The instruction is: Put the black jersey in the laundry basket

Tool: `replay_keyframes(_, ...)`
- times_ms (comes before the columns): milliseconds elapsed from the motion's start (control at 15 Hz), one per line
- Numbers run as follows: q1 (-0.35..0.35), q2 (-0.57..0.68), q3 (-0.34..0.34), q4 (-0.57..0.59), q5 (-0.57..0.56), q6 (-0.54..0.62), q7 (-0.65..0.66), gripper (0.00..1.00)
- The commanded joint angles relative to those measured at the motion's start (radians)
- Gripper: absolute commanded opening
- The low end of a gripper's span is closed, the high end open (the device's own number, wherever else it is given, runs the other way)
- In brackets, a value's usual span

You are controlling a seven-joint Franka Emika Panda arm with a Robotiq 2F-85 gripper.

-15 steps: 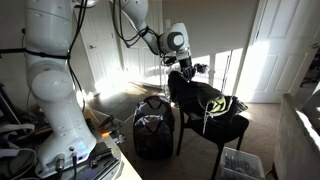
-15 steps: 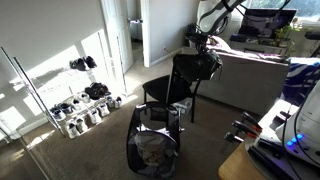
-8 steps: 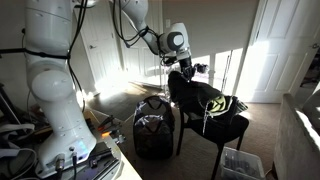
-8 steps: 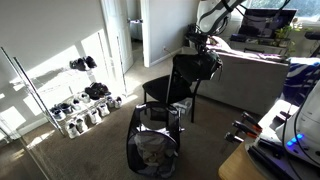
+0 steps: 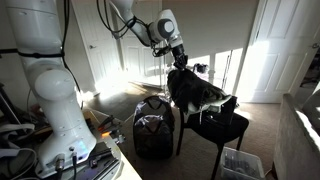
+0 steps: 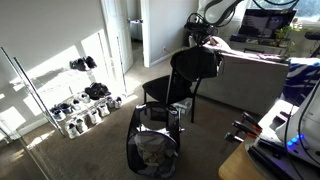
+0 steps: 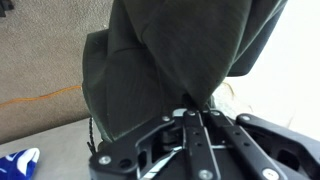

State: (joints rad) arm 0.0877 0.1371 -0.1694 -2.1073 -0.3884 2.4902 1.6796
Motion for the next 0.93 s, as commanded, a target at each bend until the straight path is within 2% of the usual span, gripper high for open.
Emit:
replay_keyframes(0, 0.001, -0.216, 0.070, -0.140, -0.045, -0.067, -0.035, 0.04)
replay_keyframes(200, -0.013, -0.308, 0.143, -0.187, -0.008, -0.102, -0.076, 0.04)
replay_keyframes(400, -0.016, -0.369, 0.187, -0.226, 0.033, -0.104, -0.146, 0.04)
replay_keyframes(667, -0.025, -0.461, 0.171, -0.279, 0.137, -0.067, -0.413, 0.04)
replay_keyframes(867, -0.052, -0.528, 0.180, -0.267, 0.189, -0.136, -0.547, 0.05)
